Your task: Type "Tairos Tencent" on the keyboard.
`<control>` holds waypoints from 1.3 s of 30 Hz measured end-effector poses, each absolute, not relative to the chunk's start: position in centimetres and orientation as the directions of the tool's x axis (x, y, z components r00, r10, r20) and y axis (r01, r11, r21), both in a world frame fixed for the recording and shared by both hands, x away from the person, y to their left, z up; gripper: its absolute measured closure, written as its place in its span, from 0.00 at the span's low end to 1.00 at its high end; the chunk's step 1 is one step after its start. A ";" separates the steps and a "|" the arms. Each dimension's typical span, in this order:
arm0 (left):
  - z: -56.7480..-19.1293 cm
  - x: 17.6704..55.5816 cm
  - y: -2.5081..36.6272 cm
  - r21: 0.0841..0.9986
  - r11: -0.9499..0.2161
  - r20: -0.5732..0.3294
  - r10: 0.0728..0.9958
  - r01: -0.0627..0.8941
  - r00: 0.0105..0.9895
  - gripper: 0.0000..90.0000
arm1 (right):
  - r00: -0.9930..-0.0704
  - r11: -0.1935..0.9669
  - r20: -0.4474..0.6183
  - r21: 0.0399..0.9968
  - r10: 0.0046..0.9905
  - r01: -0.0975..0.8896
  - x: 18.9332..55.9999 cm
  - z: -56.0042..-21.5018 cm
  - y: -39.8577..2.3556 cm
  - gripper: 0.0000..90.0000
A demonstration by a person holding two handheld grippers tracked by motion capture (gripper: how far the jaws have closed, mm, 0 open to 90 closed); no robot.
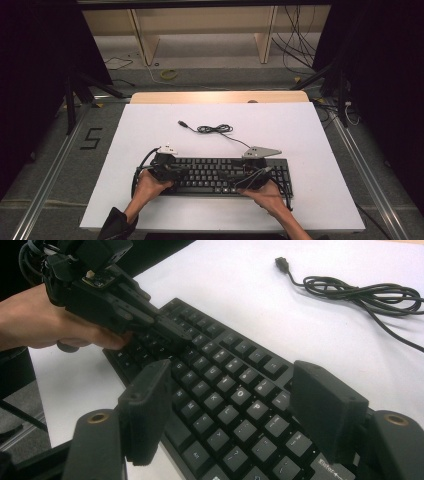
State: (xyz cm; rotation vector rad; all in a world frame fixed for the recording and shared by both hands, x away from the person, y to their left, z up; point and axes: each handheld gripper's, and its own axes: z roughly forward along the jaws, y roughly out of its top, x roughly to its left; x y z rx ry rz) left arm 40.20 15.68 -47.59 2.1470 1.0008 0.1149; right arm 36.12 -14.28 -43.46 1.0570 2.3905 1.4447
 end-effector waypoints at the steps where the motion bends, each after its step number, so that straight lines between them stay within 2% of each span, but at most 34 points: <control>1: -47.5 40.1 15.7 0.666 -0.414 -0.216 0.689 0.621 0.691 0.99 | -0.739 0.285 0.216 0.825 0.638 0.488 36.1 -43.5 -14.3 0.38; 5: -47.2 40.1 15.7 0.674 -0.405 -0.222 0.687 0.618 0.692 0.98 | -0.736 0.280 0.220 0.825 0.640 0.490 36.1 -43.4 -14.3 0.38; 16: -46.2 39.6 16.0 0.693 -0.377 -0.264 0.661 0.614 0.703 0.82 | -0.732 0.283 0.221 0.820 0.645 0.497 36.2 -43.7 -14.3 0.38; 30: -45.5 39.2 16.7 0.705 -0.331 -0.301 0.662 0.627 0.687 0.46 | -0.728 0.287 0.221 0.815 0.649 0.503 36.6 -43.9 -13.9 0.38; 35: -45.4 38.8 17.2 0.721 -0.312 -0.307 0.657 0.619 0.689 0.41 | -0.723 0.293 0.217 0.810 0.656 0.509 36.9 -44.1 -13.8 0.40; 39: -45.2 38.5 17.7 0.740 -0.286 -0.314 0.654 0.609 0.688 0.39 | -0.719 0.299 0.215 0.803 0.661 0.515 37.3 -44.2 -13.8 0.47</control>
